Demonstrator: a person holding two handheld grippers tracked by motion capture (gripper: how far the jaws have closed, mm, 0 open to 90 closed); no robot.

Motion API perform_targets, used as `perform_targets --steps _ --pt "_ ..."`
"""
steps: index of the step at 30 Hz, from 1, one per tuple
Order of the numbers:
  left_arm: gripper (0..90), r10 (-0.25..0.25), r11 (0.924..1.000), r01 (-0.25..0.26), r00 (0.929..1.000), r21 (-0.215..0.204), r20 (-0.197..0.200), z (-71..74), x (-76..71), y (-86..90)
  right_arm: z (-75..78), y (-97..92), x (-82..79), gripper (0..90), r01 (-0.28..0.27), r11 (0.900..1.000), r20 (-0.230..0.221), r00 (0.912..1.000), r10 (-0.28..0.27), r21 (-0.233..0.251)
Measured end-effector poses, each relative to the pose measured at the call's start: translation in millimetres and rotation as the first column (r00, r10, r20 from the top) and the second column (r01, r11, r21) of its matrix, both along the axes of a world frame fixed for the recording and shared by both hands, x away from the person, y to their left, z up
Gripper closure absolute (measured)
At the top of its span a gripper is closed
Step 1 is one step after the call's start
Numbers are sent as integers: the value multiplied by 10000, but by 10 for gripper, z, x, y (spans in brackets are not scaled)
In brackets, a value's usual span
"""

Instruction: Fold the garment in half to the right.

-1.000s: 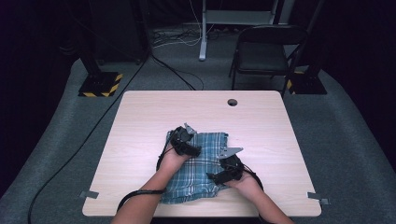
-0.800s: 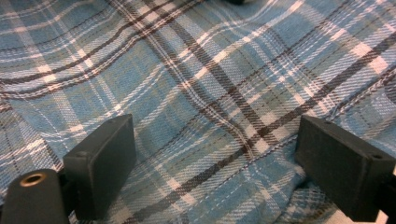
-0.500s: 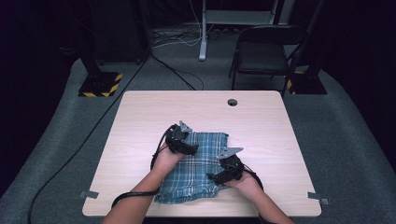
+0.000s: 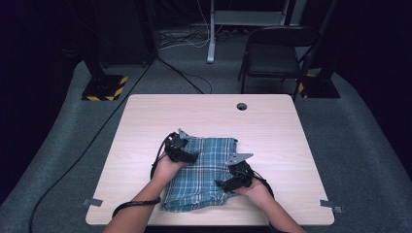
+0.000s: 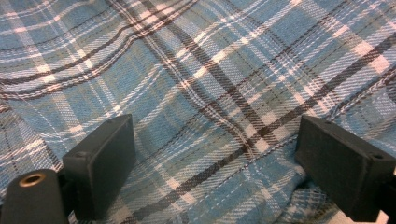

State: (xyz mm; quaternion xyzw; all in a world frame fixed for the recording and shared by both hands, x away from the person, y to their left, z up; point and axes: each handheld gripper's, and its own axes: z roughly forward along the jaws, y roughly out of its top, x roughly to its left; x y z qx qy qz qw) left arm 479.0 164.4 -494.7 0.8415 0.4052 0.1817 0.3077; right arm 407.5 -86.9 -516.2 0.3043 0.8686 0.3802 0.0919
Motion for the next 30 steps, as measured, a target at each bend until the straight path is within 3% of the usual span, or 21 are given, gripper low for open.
perform_targets --steps 7,15,24,30 --pt "91 -38 9996 34 9999 267 142 -47 -2 -18 -3 -2 -5 115 33 10000 30 10000 -33 31" --pt "97 -266 9989 261 9996 388 131 83 -52 -17 -6 -8 -6 114 39 10000 -14 10000 -39 64" --pt "96 -961 9952 968 9947 -168 366 190 -336 117 -5 -5 2 112 10 10000 -29 10000 -10 40" --pt "96 -1695 9855 1695 9855 12 -12 96 -537 209 -5 -7 -3 112 45 10000 -26 10000 -45 54"
